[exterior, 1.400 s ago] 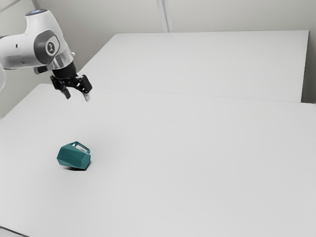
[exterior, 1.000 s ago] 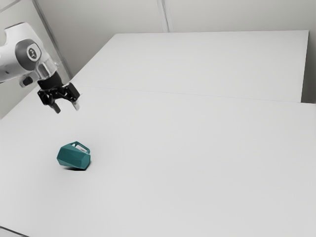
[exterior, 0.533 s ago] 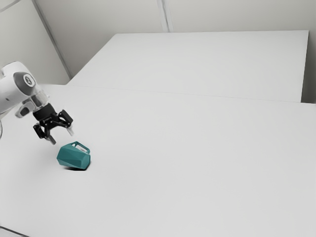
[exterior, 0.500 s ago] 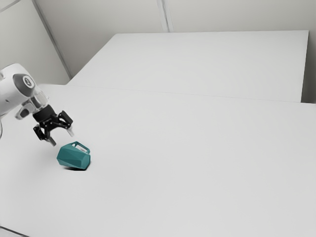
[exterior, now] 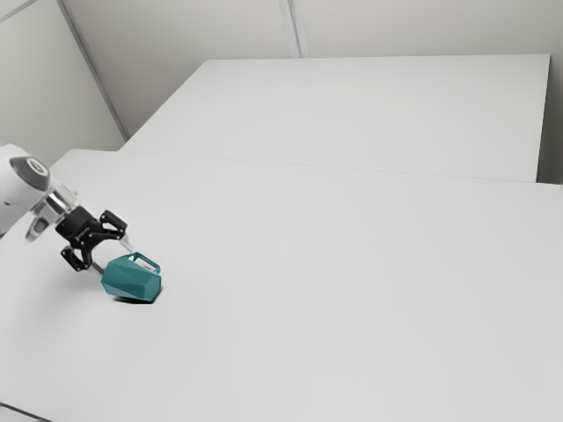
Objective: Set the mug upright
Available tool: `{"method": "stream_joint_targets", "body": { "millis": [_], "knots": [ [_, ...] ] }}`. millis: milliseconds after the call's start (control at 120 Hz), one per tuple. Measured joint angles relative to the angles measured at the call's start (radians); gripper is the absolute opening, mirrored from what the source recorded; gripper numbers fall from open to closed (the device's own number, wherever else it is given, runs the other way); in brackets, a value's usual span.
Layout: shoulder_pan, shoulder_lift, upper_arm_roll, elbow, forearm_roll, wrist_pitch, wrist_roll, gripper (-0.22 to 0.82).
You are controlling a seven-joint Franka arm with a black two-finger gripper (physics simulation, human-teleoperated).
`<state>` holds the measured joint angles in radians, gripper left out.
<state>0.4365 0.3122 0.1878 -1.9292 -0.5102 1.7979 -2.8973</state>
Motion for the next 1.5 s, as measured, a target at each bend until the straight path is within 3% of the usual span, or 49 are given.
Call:
{"method": "stream_joint_targets", "body": {
  "millis": [492, 733, 1033, 1192, 1233, 1500],
  "knots": [
    [0.023, -0.011, -0.035, -0.032, -0.029, 0.003, 0.0, 0.58],
    [0.036, -0.011, -0.046, -0.038, -0.057, 0.007, 0.0, 0.34],
    [0.037, -0.014, -0.059, -0.059, -0.085, 0.031, 0.0, -0.13],
    [0.037, -0.028, -0.068, -0.066, -0.079, 0.048, 0.0, -0.15],
    [0.036, -0.04, -0.075, -0.068, -0.079, 0.05, 0.0, -0.19],
    [0.02, -0.113, -0.091, -0.096, -0.085, 0.062, 0.0, -0.18]
  ]
}}
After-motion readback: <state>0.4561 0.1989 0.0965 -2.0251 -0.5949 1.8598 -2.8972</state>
